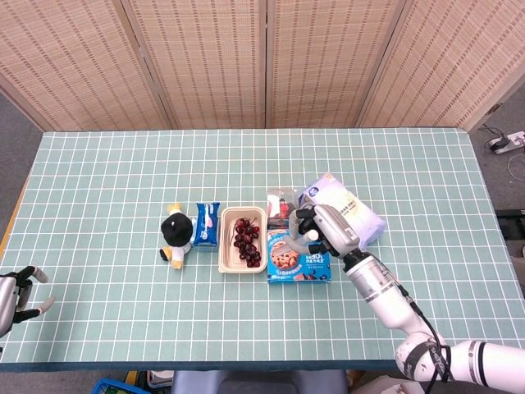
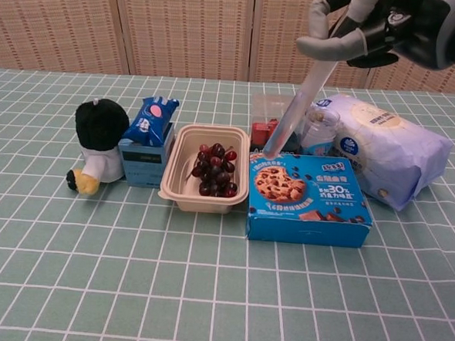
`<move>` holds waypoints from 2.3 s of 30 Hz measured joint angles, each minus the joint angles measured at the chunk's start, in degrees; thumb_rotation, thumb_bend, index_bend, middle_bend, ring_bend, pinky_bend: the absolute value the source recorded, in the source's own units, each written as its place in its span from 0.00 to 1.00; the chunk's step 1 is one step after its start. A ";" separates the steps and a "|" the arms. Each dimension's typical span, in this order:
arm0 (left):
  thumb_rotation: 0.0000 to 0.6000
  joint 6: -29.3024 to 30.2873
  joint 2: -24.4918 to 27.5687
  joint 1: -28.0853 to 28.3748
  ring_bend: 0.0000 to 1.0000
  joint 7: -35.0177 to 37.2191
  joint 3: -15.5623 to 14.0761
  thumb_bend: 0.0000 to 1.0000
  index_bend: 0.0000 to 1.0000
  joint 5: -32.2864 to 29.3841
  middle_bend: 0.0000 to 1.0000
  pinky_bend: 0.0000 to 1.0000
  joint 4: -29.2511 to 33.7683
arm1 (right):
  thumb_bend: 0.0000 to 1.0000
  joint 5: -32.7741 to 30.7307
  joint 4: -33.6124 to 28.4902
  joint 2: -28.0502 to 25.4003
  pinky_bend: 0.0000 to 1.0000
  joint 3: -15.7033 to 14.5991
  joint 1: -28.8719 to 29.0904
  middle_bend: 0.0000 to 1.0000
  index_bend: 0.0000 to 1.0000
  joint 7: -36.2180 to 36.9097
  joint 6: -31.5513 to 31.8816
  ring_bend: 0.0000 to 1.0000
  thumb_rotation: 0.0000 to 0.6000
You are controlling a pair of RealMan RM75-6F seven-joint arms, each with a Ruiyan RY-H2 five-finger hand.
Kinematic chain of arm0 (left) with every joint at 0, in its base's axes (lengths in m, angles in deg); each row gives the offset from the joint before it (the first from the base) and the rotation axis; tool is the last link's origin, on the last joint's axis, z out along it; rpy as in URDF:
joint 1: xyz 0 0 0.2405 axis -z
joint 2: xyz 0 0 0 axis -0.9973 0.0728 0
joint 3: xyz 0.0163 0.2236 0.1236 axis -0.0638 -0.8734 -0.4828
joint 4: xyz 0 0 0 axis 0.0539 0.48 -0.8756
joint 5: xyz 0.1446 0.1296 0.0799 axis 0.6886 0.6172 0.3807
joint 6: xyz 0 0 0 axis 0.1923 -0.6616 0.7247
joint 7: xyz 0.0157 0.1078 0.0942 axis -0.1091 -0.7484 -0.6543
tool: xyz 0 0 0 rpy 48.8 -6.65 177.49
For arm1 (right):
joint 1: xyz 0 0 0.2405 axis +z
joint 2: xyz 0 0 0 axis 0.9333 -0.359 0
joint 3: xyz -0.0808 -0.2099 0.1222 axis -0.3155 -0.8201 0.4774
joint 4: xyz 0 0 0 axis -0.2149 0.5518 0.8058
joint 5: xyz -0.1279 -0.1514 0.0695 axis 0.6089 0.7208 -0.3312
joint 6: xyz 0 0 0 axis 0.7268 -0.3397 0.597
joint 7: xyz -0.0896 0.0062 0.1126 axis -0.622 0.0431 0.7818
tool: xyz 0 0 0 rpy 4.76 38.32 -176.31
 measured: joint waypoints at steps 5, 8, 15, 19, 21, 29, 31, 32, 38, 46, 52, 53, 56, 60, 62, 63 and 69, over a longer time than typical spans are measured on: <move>1.00 0.26 0.06 -0.13 0.62 -0.12 -0.03 0.07 0.64 0.08 0.87 0.62 0.12 | 0.52 1.60 1.25 0.27 1.00 -0.57 -0.10 1.00 0.80 0.16 0.60 1.00 1.00; 1.00 0.42 0.07 -0.20 0.62 -0.16 -0.02 0.07 0.64 0.11 0.87 0.62 0.25 | 0.52 2.15 2.28 1.09 1.00 -1.15 -0.07 1.00 0.80 -6.86 1.98 1.00 1.00; 1.00 0.47 0.10 -0.28 0.62 -0.18 0.00 0.07 0.64 -0.01 0.87 0.62 0.29 | 0.52 2.73 4.55 4.72 1.00 -2.53 0.03 1.00 0.80 -28.85 7.38 1.00 1.00; 1.00 0.64 0.14 -0.39 0.62 -0.01 0.01 0.07 0.64 -0.01 0.87 0.62 0.32 | 0.52 2.53 4.42 5.69 1.00 -2.59 -0.02 1.00 0.80 -33.24 8.36 1.00 1.00; 1.00 0.63 0.13 -0.40 0.62 -0.03 0.01 0.07 0.64 -0.02 0.87 0.62 0.27 | 0.52 2.37 3.97 5.72 1.00 -2.48 -0.07 1.00 0.80 -31.60 8.04 1.00 1.00; 1.00 0.55 0.09 -0.39 0.62 -0.19 0.04 0.07 0.64 -0.14 0.87 0.62 0.20 | 0.52 3.41 2.01 3.92 1.00 -1.61 -0.50 1.00 0.80 -9.87 4.73 1.00 1.00; 1.00 0.50 0.06 -0.38 0.62 -0.21 0.04 0.07 0.64 -0.16 0.87 0.62 0.18 | 0.52 4.14 2.00 3.49 1.00 -1.51 -0.65 1.00 0.80 -5.19 4.31 1.00 1.00; 1.00 0.50 0.05 -0.38 0.62 -0.25 0.03 0.07 0.64 -0.16 0.87 0.62 0.17 | 0.52 4.40 2.10 3.34 1.00 -1.51 -0.71 1.00 0.80 -3.75 4.21 1.00 1.00; 1.00 0.41 0.00 -0.36 0.62 -0.45 0.03 0.07 0.64 -0.22 0.87 0.62 0.17 | 0.52 4.75 3.75 3.65 1.00 -1.91 -0.73 1.00 0.80 -9.48 5.04 1.00 1.00; 1.00 0.35 -0.01 -0.41 0.62 -0.58 0.01 0.07 0.64 -0.36 0.87 0.62 0.23 | 0.52 3.98 6.42 6.73 1.00 -2.51 -0.69 1.00 0.80 -28.53 8.90 1.00 1.00; 1.00 0.02 0.05 -0.37 0.62 -0.73 -0.02 0.07 0.64 -0.59 0.87 0.62 0.35 | 0.53 2.43 5.25 6.72 1.00 -1.97 -0.91 1.00 0.80 -23.65 7.81 1.00 1.00; 1.00 -0.04 0.06 -0.36 0.62 -0.77 -0.02 0.07 0.64 -0.64 0.87 0.62 0.38 | 0.53 2.21 4.87 6.49 1.00 -1.75 -1.01 1.00 0.80 -20.67 7.31 1.00 1.00; 1.00 -0.26 0.04 -0.27 0.62 -0.96 -0.03 0.07 0.64 -0.74 0.87 0.62 0.40 | 0.53 2.11 4.09 5.70 1.00 -1.26 -1.28 1.00 0.80 -12.47 5.97 1.00 1.00; 1.00 -0.56 -0.01 -0.17 0.62 -1.15 -0.08 0.07 0.64 -0.84 0.87 0.62 0.41 | 0.54 3.09 3.82 4.42 1.00 -1.06 -1.61 1.00 0.80 -4.87 4.23 1.00 1.00; 1.00 -0.58 -0.01 -0.16 0.62 -1.19 -0.08 0.07 0.64 -0.86 0.87 0.62 0.41 | 0.54 3.52 4.02 3.99 1.00 -1.20 -1.64 1.00 0.80 -4.28 3.79 1.00 1.00; 1.00 -0.53 -0.04 -0.16 0.62 -1.19 -0.06 0.07 0.64 -0.86 0.87 0.62 0.41 | 0.54 3.66 4.19 3.88 1.00 -1.30 -1.62 1.00 0.80 -4.68 3.74 1.00 1.00; 1.00 -0.64 -0.05 -0.12 0.62 -1.33 -0.06 0.07 0.64 -0.91 0.87 0.62 0.45 | 0.54 4.27 5.98 4.22 1.00 -2.18 -1.45 1.00 0.80 -14.75 5.23 1.00 1.00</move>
